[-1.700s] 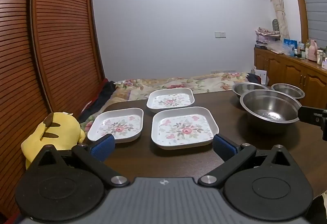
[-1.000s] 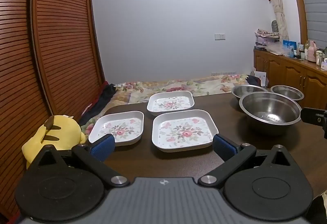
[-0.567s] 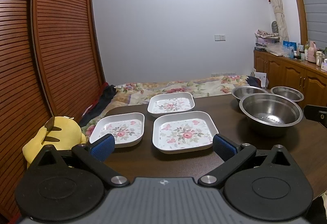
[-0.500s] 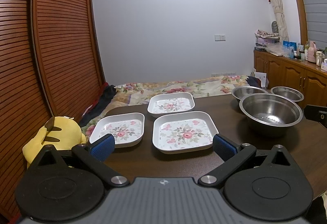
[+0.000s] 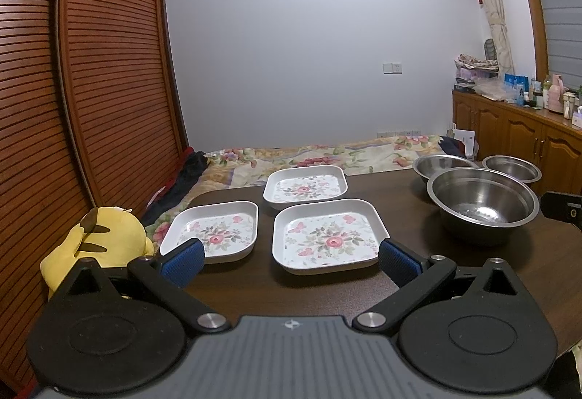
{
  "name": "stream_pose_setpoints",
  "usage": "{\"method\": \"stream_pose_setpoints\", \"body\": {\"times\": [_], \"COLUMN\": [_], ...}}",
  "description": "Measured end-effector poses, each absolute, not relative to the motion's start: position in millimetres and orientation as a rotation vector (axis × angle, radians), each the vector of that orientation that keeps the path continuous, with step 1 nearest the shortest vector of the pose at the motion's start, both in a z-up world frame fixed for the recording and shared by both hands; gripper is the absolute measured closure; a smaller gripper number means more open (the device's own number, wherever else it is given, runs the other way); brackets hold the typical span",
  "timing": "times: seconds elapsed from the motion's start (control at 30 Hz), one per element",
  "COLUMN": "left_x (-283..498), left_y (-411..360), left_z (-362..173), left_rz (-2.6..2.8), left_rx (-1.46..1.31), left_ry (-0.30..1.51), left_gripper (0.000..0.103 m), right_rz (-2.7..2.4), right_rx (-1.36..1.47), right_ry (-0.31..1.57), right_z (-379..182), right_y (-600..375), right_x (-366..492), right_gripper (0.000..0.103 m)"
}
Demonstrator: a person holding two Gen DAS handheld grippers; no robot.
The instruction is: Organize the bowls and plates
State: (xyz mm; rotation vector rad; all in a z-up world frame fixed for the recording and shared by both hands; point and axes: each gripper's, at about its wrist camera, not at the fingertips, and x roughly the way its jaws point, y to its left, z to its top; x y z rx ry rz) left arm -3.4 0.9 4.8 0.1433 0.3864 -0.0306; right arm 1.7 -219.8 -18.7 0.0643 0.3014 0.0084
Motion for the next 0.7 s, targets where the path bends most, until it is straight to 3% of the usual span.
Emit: {"method": "stream_pose_setpoints", "body": {"times": [0.7], "left_x": [-4.7], "left_y": [1.4], "left_z": [7.1], "left_rz": [-0.031], "left_rx": [0.143], "left_ry": [0.382], "left_gripper": [0.000], "right_rz": [0.010], "right_rx": [0.063], "right_ry": [0.306], "right_z": [-19.5], "right_y": [-218.1], "right_x": [2.9], "right_gripper": [0.000]}}
